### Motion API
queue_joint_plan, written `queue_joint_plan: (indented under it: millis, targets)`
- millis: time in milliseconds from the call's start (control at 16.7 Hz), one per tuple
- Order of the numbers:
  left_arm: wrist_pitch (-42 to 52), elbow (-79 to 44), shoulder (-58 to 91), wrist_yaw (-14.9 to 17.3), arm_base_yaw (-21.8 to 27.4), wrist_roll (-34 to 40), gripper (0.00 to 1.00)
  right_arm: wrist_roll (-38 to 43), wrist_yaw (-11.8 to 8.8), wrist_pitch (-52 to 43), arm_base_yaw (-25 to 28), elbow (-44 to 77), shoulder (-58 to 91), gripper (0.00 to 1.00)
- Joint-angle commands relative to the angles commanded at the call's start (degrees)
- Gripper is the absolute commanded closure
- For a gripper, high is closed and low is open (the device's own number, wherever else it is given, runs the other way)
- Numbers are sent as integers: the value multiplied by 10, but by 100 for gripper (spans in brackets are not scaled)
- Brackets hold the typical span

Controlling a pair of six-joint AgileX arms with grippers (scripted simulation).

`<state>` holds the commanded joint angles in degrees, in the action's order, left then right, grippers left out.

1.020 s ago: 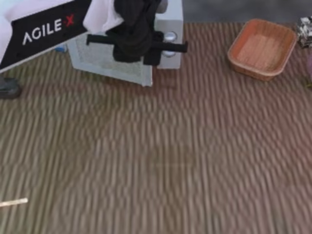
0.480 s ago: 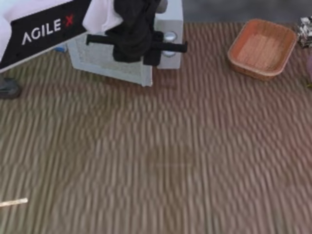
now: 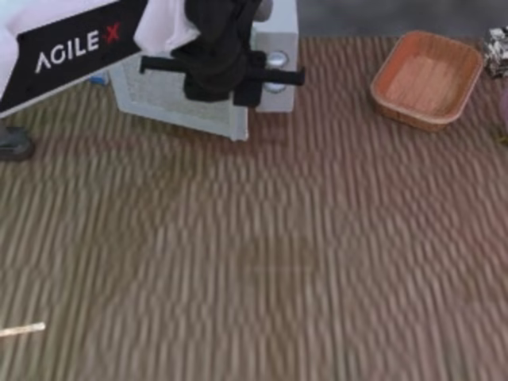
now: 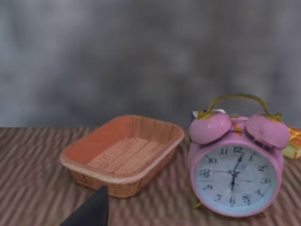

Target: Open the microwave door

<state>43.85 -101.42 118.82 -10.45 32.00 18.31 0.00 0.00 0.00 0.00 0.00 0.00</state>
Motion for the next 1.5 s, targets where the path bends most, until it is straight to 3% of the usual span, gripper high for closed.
queue_joint_plan:
  millis: [360,780,1500]
  targets:
    - [-1,3,1,4,4,0,100,0,0,0,0,0,0,0]
    - [-35,78,-52,36,-12,-66,100,0,0,0,0,0,0,0]
    - [-36,78,-53,36,-12,-66,100,0,0,0,0,0,0,0]
